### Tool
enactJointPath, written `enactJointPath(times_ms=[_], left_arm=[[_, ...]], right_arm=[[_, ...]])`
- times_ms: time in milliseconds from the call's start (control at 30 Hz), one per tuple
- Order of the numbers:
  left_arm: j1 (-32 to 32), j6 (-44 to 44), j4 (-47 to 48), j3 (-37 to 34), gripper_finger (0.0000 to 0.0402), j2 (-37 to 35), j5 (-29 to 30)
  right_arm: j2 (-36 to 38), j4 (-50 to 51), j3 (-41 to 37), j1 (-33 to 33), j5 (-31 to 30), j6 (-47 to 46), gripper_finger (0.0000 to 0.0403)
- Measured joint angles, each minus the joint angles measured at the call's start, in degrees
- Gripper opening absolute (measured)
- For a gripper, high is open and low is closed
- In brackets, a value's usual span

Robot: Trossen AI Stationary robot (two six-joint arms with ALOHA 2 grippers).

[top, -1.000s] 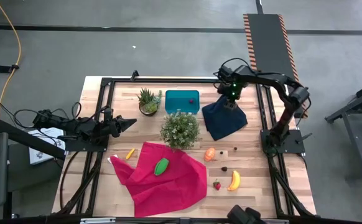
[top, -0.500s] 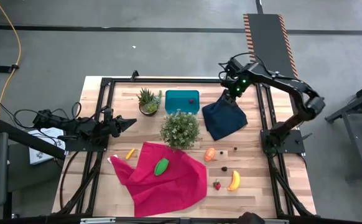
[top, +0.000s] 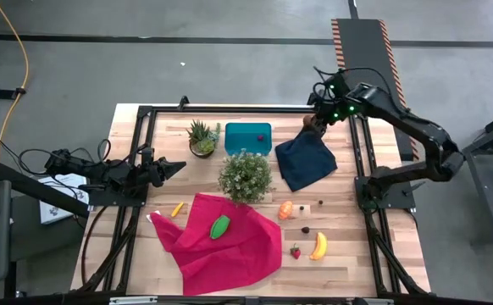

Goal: Pick and placing Produce into tupperware
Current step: Put the brown kiwi into the blue bin

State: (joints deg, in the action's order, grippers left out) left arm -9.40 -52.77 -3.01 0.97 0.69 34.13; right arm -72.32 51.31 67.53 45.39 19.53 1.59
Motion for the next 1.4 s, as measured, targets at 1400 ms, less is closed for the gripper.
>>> enactJointPath(times_ms=[1400], left_arm=[[0.0, 0.0, 0.0, 0.0, 0.0001, 0.0, 0.0]], right_arm=[[11.8, -38.8, 0.0, -0.1, 18.2, -24.0, 0.0229]])
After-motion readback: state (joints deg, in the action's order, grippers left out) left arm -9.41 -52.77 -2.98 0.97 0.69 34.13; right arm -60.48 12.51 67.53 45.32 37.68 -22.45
